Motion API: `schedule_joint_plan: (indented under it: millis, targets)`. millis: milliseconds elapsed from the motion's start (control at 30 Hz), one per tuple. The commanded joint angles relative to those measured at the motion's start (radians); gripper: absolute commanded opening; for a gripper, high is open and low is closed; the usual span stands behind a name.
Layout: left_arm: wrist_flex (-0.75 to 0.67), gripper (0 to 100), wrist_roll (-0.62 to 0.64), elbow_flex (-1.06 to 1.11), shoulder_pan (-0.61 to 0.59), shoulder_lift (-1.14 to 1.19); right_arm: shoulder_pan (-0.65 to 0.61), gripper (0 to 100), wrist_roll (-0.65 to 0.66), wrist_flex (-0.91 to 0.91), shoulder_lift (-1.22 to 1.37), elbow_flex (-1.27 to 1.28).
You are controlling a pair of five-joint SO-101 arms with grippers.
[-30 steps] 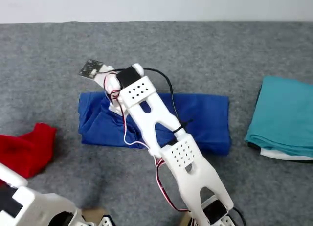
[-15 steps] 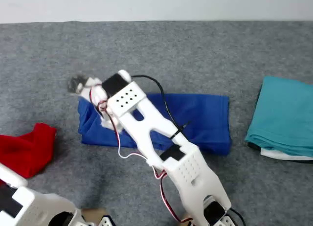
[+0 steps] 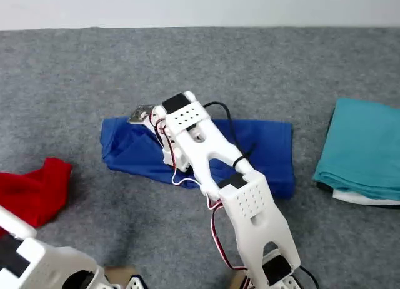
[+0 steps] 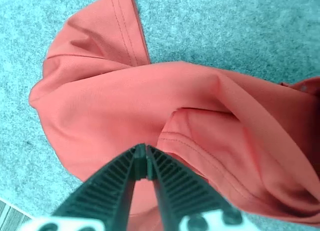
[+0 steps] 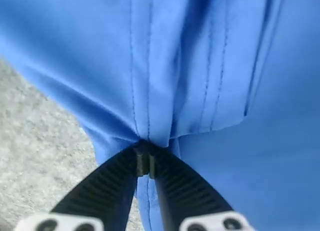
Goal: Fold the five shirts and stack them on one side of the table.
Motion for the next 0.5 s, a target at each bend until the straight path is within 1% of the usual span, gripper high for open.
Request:
schedule_joint_plan:
  millis: [0,167,267,467]
  targets:
    - [-0.012,1,-0.003,-0.005,0.009,-0.051,-0.03,0.9,0.009,0.05,-0.036,-0.101]
    - [-0.015,1,-0.003,-0.005,0.011,-0.051,-0.12,0.9,0.009,0.097,-0.059,-0.267]
    - [-0.015,1,-0.003,-0.005,0.011,-0.051,-0.143,0.9,0.014,0.084,-0.056,-0.353]
    - [-0.015,1,-0.003,-0.005,0.011,-0.051,-0.147,0.9,0.015,-0.096,0.019,-0.374]
